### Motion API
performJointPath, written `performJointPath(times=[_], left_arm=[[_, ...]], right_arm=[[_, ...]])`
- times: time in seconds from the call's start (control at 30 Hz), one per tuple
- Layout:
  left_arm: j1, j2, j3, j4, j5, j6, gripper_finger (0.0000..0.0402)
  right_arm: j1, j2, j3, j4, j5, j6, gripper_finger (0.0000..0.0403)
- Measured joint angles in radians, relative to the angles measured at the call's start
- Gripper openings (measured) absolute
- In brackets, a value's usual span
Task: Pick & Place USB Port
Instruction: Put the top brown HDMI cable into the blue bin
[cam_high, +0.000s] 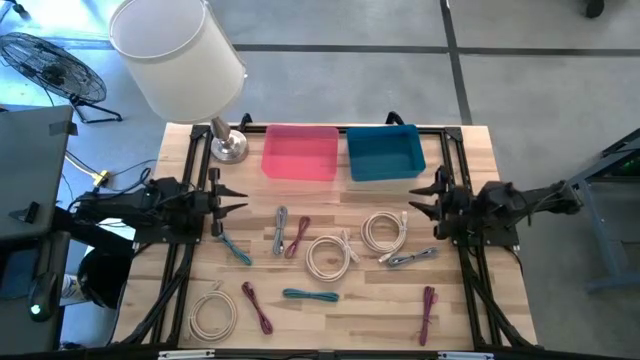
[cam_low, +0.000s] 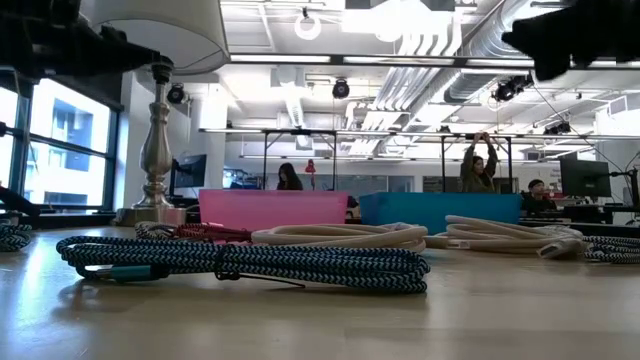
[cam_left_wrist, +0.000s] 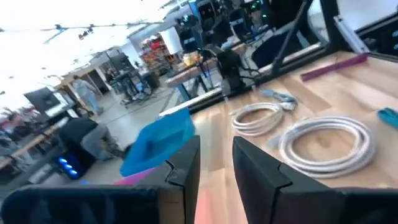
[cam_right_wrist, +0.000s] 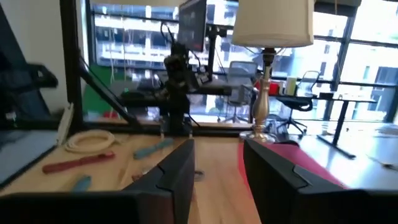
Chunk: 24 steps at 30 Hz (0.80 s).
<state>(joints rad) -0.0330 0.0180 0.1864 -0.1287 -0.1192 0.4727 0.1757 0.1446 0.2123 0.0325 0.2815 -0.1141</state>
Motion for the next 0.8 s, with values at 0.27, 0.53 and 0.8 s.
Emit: performJointPath(times=[0.27, 0.53, 0.8], left_arm=[[0.0, 0.036, 0.121, -0.218, -0.057, 0.022, 0.009], [0.0, 0.091, 0.147, -0.234, -0.085, 0.032, 0.009], [0.0, 0.091, 0.147, -0.271, -0.101, 0.029, 0.009]], right_arm=[[0.0, 0.335, 0.402, -0.468, 0.113, 0.046, 0.013], [0.0, 0.73, 0.712, -0.791, 0.221, 0.147, 0.0139], [-0.001, 0.999, 0.846, -0.94, 0.201, 0.21, 0.019]])
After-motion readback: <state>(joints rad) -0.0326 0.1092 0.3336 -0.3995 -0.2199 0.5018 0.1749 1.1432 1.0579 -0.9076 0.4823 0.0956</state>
